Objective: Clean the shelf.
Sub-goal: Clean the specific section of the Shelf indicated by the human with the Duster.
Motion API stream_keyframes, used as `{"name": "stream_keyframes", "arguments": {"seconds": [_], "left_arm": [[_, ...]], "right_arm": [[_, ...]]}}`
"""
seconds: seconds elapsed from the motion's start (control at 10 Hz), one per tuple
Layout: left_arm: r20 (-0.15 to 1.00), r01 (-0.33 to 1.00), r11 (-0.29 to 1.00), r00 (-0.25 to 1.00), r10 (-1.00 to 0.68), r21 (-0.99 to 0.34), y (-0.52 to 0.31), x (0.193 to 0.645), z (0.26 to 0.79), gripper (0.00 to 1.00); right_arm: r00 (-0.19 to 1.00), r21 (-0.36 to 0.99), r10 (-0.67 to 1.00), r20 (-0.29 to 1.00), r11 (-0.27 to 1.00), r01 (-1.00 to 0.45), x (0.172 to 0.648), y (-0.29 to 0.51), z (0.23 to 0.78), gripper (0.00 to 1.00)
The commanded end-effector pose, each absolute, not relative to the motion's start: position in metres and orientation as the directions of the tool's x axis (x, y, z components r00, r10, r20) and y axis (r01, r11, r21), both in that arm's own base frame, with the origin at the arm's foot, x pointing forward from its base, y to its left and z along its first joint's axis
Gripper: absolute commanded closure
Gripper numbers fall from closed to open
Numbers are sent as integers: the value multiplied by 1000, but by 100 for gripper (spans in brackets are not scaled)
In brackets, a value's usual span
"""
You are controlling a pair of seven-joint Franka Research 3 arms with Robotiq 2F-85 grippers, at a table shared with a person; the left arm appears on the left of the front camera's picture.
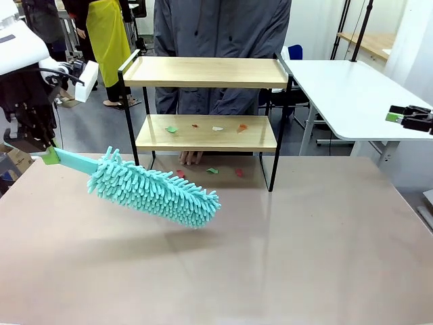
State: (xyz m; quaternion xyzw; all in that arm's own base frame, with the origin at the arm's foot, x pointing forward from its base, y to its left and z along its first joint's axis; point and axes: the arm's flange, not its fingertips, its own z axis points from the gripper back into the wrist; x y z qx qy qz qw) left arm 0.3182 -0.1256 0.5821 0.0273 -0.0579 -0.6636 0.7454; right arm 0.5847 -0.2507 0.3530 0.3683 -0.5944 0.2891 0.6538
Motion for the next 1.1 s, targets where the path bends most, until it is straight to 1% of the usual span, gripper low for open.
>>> {"name": "stream_keyframes", "arguments": {"seconds": [0.0,0.4,0.5,0.6,0.7,0.9,1.0], "left_arm": [[71,985,131,124,-990,112,-124,317,584,87],[71,985,131,124,-990,112,-124,317,584,87],[50,986,118,113,-992,118,-126,318,582,87],[163,974,175,151,-975,145,-139,321,586,87],[226,973,187,154,-962,133,-160,326,584,87],[280,949,298,260,-924,100,-201,342,577,87],[281,926,370,334,-900,82,-225,342,570,87]], "right_arm": [[118,132,-61,991,564,-815,586,-250,356,0],[118,132,-61,991,564,-815,586,-250,356,0],[118,132,-61,991,564,-815,586,-250,356,0],[118,132,-61,991,564,-815,586,-250,356,0],[118,132,-61,991,564,-815,586,-250,356,0],[118,132,-61,991,564,-815,586,-250,356,0],[118,132,-61,991,564,-815,586,-250,356,0]]}}
